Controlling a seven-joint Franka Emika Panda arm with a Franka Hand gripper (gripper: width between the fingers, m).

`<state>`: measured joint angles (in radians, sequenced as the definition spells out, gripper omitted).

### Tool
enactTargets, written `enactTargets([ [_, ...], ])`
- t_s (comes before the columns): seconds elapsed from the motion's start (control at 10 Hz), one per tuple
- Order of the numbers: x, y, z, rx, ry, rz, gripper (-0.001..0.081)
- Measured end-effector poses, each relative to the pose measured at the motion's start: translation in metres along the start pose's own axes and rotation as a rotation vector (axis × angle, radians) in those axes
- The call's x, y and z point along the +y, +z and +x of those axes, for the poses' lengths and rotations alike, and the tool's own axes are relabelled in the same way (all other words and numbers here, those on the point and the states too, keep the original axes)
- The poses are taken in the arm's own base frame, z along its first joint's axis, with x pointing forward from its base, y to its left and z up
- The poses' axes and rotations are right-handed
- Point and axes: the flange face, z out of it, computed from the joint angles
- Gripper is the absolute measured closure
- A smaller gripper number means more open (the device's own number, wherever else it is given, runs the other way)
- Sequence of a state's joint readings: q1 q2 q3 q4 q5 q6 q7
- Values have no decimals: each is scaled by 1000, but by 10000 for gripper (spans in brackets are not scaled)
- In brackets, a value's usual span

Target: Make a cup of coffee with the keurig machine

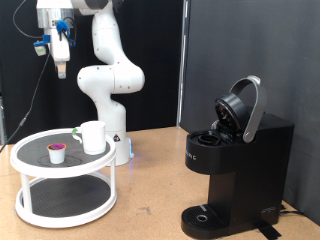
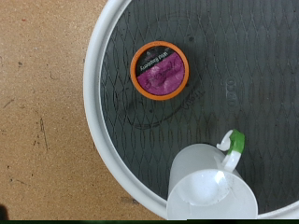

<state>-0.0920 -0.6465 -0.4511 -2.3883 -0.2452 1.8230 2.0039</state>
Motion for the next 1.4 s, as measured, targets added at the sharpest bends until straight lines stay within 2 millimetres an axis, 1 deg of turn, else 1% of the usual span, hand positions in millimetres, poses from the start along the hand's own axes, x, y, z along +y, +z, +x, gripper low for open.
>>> enactTargets([
  [0.4, -11, 23, -1, 4, -9, 4, -2],
  [0.9, -17, 52, 0, 10, -20, 12, -2],
  [1.4, -21, 74, -3, 24, -30, 22, -2],
])
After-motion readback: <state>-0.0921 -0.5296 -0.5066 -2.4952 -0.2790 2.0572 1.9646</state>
